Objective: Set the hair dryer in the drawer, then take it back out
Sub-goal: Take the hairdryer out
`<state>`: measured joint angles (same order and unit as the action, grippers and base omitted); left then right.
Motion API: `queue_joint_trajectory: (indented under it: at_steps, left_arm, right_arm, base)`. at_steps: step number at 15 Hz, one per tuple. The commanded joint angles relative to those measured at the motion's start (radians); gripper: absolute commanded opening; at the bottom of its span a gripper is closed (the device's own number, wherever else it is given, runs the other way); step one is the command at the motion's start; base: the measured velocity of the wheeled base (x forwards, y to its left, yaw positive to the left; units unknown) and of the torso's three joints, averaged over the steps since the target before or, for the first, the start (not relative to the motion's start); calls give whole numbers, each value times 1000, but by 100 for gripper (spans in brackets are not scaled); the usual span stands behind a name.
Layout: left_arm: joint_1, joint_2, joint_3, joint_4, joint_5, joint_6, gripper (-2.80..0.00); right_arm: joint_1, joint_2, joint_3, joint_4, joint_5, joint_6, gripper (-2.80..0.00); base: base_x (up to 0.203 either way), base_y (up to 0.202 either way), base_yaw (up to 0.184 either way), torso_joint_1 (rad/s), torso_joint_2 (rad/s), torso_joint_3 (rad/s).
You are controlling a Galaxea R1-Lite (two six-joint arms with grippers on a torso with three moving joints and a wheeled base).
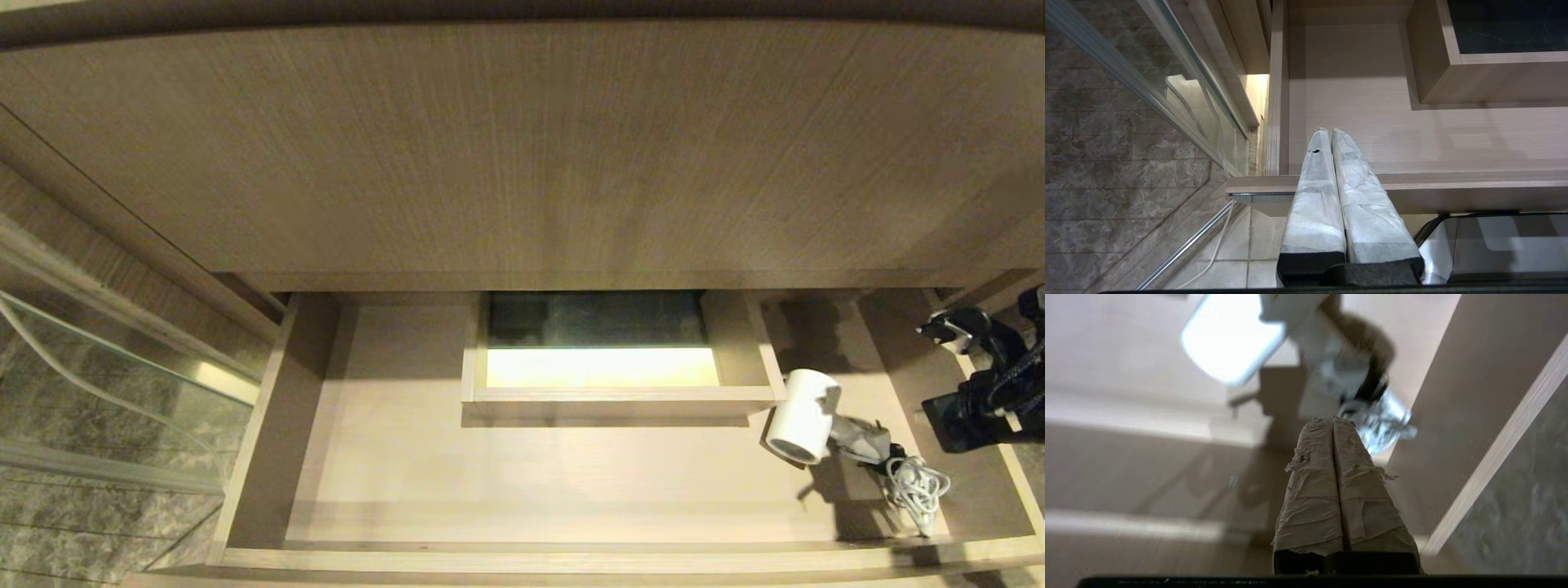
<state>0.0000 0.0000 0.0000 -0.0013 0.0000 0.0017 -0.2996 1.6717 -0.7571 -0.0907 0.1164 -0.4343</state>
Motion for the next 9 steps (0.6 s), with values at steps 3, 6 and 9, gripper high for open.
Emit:
queue_joint_trajectory:
  at_steps: [3, 6, 9]
  left_arm:
    - [0, 0, 0, 0, 0, 0, -280]
    - [0, -1, 0, -1, 0, 0, -280]
    - [0, -2, 0, 0, 0, 0, -280]
  right_arm:
    - [6, 157, -26, -53, 19, -5, -280]
    - [5, 211, -46, -53, 55, 13, 0]
    - [4, 262, -66, -57, 80, 6, 0]
  base:
    - [0, 0, 0, 0, 0, 0]
    - [0, 0, 0, 0, 0, 0]
    - [0, 0, 0, 0, 0, 0]
